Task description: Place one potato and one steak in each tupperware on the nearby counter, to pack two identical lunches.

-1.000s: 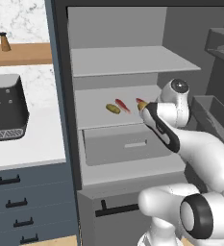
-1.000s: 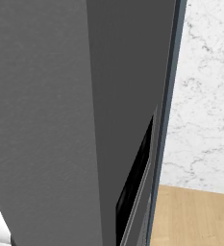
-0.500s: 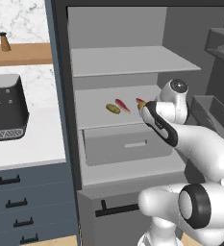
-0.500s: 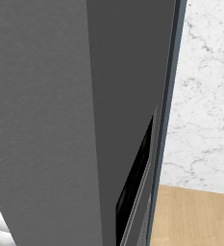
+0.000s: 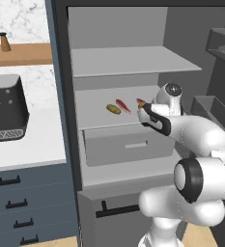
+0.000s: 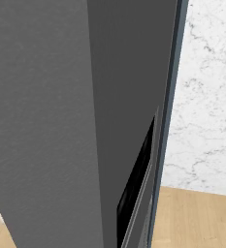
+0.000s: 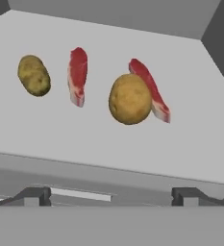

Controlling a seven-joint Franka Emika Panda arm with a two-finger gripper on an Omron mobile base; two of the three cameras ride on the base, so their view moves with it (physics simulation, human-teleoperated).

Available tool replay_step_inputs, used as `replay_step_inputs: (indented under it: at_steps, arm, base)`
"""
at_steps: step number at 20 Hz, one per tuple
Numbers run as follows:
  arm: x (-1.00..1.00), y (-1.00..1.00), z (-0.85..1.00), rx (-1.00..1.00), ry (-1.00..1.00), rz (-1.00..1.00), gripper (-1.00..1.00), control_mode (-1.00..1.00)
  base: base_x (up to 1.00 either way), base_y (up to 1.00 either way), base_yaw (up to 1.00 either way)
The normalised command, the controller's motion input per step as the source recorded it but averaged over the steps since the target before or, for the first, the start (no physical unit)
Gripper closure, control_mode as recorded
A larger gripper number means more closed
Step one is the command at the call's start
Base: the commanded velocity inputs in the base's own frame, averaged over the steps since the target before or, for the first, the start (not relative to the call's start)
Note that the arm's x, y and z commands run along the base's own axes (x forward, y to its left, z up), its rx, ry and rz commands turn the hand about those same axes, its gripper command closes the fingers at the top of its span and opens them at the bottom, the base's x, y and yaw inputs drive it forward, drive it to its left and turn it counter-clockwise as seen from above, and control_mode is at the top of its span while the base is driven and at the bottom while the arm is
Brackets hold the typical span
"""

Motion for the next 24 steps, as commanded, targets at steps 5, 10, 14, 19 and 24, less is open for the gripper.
replay_step_inputs:
  at_steps: [5,10,14,19,24]
  arm:
    - [0.61,-0.11,-0.15,0.01,0.01,-0.12,-1.0,-1.0]
    - [0.45,-0.01,0.13,0.0,0.05,-0.06,-1.0,-1.0]
    - [0.51,-0.06,-0.01,0.0,0.04,-0.01,-1.0,-1.0]
    - [0.32,-0.01,-0.32,0.0,0.03,0.0,-1.0,-1.0]
    - [0.03,-0.09,-0.06,0.0,0.06,0.01,-1.0,-1.0]
  base:
    - [0.0,0.0,0.0]
    - [0.0,0.0,0.0]
    - [0.0,0.0,0.0]
    - [0.0,0.0,0.0]
    - [0.0,0.0,0.0]
